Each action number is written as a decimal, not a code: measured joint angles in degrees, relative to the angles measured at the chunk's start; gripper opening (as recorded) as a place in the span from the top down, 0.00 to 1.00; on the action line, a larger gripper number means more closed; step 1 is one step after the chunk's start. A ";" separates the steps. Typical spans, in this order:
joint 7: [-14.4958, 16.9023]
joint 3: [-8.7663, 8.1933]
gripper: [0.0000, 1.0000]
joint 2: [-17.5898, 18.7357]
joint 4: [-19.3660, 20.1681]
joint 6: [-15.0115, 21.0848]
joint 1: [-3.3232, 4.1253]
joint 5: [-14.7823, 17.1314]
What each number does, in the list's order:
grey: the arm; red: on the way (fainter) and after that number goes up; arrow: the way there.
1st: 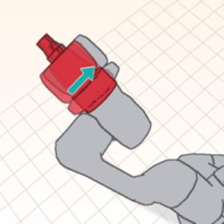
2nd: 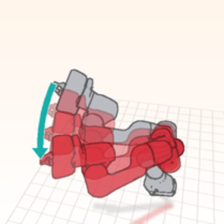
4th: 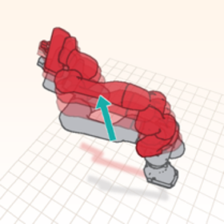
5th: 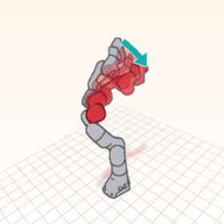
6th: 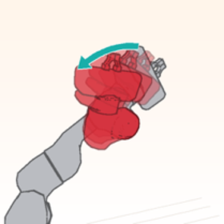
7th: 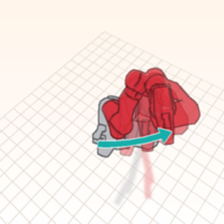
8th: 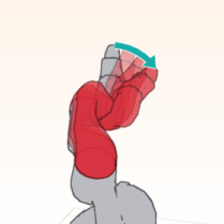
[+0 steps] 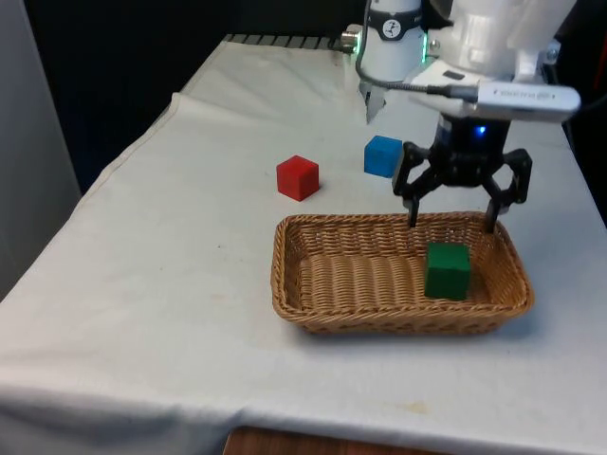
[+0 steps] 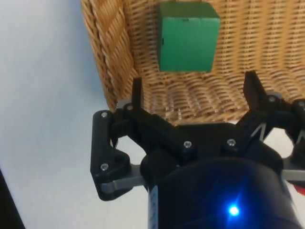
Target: Pick up exactly two blocks and place them into the basket.
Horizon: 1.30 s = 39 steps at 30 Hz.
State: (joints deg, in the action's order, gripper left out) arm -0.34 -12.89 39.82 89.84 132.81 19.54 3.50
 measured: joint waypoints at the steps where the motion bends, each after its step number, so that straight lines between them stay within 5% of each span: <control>1: -0.17 0.00 0.00 -0.57 0.57 0.00 0.06 -0.29; 17: -1.78 0.00 0.00 -9.40 8.31 0.00 0.80 -2.69; 39: -1.66 -0.63 0.00 -19.60 18.85 0.06 0.57 -3.72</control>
State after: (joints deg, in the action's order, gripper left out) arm -2.01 -13.52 20.23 108.69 132.87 20.11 -0.23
